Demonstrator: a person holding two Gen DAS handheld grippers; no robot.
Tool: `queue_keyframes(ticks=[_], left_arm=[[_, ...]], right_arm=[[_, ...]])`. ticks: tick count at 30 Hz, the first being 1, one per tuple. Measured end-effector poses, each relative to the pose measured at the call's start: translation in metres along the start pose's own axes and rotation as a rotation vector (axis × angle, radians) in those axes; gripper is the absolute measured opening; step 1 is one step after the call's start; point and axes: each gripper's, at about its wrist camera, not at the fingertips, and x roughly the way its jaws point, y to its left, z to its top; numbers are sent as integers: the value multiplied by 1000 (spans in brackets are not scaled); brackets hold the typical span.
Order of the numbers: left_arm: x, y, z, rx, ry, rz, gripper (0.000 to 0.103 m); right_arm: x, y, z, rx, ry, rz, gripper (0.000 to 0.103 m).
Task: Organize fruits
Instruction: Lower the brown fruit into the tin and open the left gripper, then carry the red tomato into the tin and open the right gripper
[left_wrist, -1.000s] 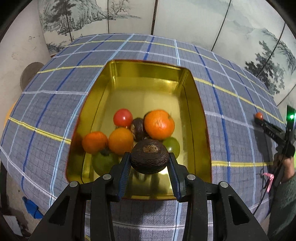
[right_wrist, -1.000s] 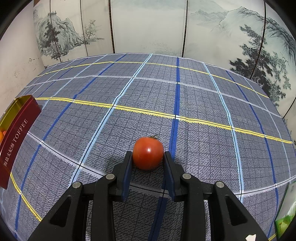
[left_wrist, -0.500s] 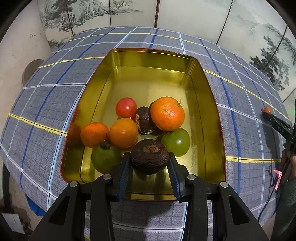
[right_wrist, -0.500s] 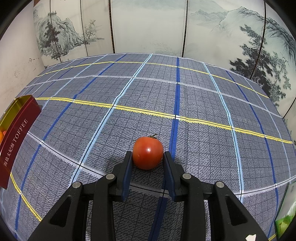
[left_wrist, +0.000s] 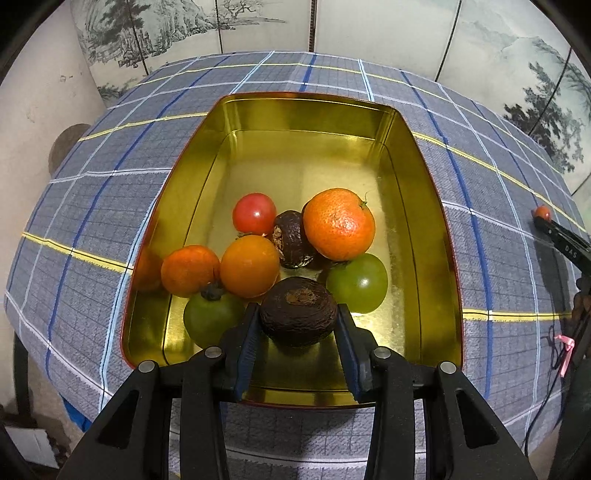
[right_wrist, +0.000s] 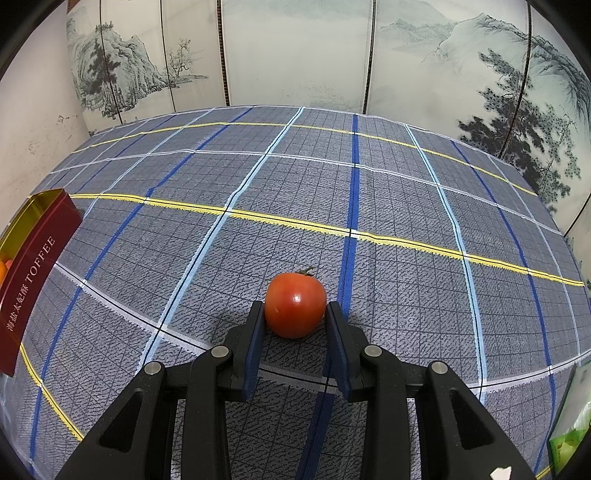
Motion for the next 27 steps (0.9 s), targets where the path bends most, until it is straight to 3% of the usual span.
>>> queue_keyframes(ticks=[10,15,27], left_arm=[[-2,0,0,-3,-12,-18,43],[-4,-1,-2,5,-20,-24,50],[-25,-9,-4,36,-103,-29,55]], right_arm=[[0,0,0,0,0,0,31],[0,0,0,-2,0,-3,30],[-1,2,0,-4,-2,-26,29]])
